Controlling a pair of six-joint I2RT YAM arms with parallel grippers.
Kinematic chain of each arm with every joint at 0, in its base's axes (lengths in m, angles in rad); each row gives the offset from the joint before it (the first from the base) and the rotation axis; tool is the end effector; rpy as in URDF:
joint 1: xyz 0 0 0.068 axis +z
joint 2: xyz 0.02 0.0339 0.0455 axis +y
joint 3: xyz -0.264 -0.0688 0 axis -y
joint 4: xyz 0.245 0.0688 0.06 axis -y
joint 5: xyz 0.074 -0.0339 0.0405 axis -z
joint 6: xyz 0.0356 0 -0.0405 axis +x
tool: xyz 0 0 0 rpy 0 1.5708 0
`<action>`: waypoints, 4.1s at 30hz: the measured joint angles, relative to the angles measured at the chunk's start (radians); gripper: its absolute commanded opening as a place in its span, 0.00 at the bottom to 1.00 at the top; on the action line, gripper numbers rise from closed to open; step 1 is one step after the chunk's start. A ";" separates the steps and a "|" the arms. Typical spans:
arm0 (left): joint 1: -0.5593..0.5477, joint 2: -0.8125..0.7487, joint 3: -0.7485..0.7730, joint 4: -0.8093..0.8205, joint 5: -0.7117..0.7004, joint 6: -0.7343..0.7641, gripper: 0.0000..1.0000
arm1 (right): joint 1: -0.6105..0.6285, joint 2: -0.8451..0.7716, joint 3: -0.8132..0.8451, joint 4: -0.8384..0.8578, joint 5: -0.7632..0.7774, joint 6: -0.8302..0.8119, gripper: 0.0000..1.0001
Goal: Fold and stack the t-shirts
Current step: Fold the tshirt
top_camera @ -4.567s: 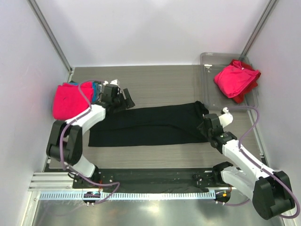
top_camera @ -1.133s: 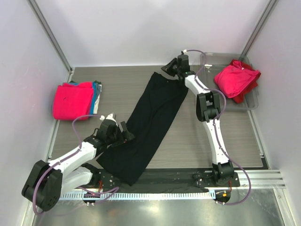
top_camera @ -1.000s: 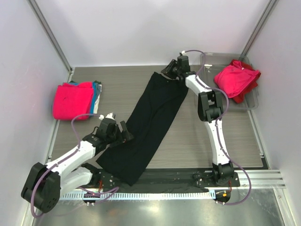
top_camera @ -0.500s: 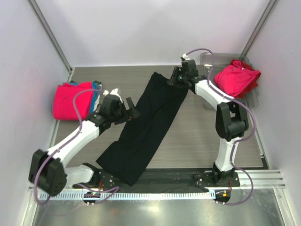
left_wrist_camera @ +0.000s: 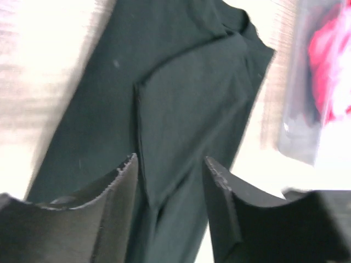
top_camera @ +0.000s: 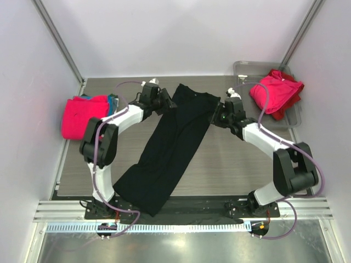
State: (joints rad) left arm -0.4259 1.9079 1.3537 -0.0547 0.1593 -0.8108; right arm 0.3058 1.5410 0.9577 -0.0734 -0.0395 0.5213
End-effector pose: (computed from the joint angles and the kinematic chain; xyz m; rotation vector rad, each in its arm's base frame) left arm 0.3954 -0.1856 0.2223 -0.3468 2.2818 -0.8475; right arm 0.3204 0.1026 0.2256 0.2225 2.2621 0.4903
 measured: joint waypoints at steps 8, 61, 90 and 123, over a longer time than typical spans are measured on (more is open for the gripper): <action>0.004 0.202 0.166 -0.003 -0.002 -0.019 0.42 | -0.001 -0.249 -0.222 0.157 0.096 0.009 0.40; -0.259 0.144 0.087 0.021 0.054 0.083 0.00 | -0.146 -0.266 -0.330 0.228 0.213 0.116 0.39; -0.353 -0.006 -0.174 0.169 0.105 0.030 0.62 | -0.129 0.009 -0.211 0.166 0.172 0.128 0.32; -0.069 0.201 0.196 -0.191 -0.024 0.127 0.66 | 0.032 0.140 0.051 -0.204 0.460 0.160 0.32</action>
State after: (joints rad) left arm -0.4953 2.1094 1.5497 -0.2459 0.1352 -0.6838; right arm 0.3374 1.6810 1.0084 -0.2775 0.4210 0.6811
